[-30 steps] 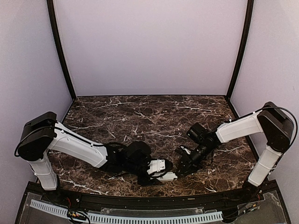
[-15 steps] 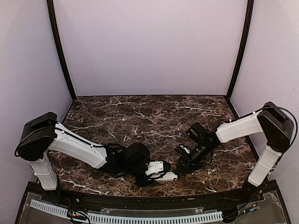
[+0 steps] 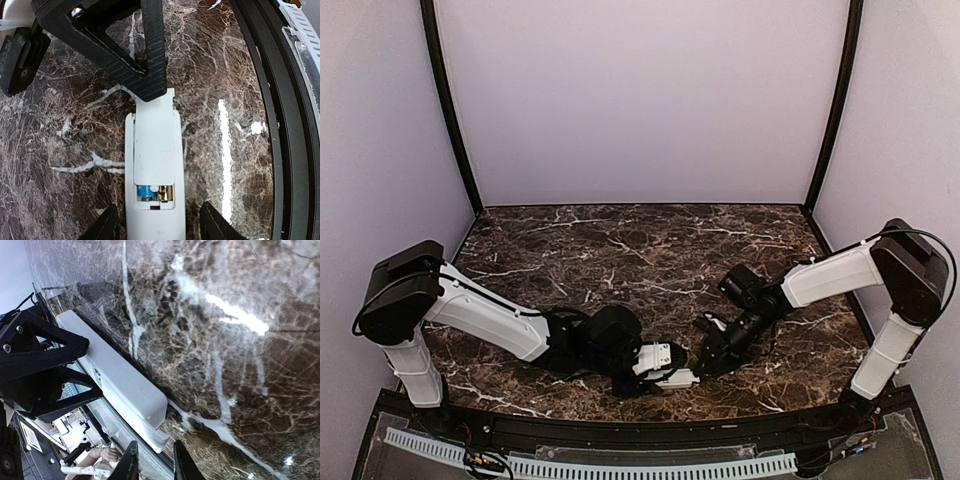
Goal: Load the batteries into the remote control
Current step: Load the battery cover onto the remote control without the battery cover.
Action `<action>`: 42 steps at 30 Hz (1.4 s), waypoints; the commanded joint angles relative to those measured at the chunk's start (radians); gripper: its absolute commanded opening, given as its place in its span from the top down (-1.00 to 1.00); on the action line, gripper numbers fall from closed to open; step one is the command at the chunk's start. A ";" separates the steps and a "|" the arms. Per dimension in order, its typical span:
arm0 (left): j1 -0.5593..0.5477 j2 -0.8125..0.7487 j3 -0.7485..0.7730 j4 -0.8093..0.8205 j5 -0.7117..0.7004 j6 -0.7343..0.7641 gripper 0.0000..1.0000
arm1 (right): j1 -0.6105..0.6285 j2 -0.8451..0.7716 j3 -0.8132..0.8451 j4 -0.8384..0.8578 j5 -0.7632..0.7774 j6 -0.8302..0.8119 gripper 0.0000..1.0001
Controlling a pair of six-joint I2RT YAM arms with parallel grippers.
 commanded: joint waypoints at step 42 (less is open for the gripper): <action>0.006 0.016 0.017 0.009 0.018 0.000 -0.05 | 0.050 0.069 0.051 0.050 -0.002 0.027 0.62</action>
